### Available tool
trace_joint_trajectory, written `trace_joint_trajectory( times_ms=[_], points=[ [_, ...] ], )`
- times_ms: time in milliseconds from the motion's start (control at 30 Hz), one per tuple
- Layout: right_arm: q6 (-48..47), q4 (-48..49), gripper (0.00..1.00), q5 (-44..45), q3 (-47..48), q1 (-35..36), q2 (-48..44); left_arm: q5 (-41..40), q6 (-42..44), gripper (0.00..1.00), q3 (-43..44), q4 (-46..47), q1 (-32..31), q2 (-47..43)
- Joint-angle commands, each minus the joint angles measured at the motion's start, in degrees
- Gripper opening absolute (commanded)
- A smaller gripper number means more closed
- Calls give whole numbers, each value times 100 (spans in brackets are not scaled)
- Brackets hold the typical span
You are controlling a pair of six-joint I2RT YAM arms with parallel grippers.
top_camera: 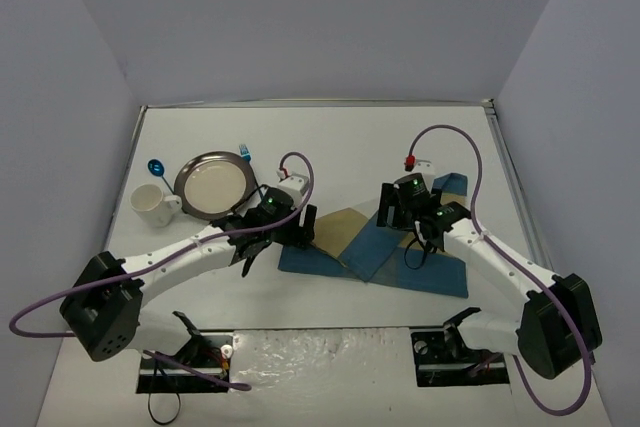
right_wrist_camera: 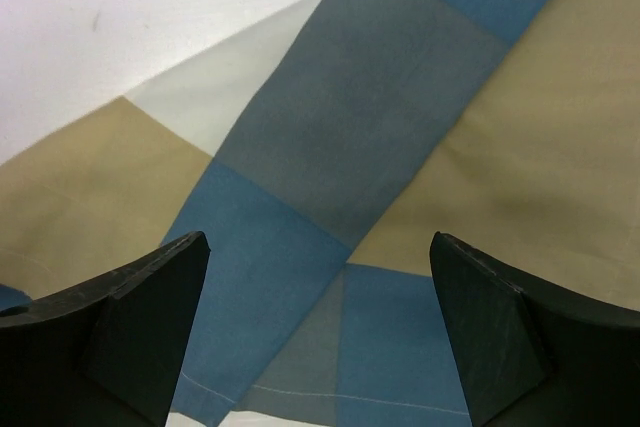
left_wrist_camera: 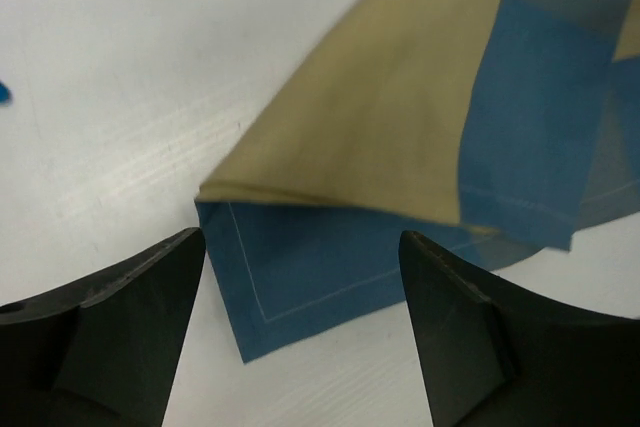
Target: Set the dinner table for one person
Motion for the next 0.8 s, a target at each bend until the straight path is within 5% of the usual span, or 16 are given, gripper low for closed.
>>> trace_joint_trajectory(
  times_ms=[0, 100, 267, 767],
  points=[
    [258, 444, 78, -625, -286, 80, -13, 9, -546, 53, -291, 796, -71, -160],
    [207, 520, 74, -687, -384, 500, 13, -56, -708, 43, -447, 782, -79, -226],
    [89, 578, 72, -508, -341, 1237, 65, -322, -935, 42, -737, 711, -95, -429],
    [226, 291, 74, -467, 9, 2025, 746, -806, -1891, 27, -713, 163, -103, 342]
  ],
)
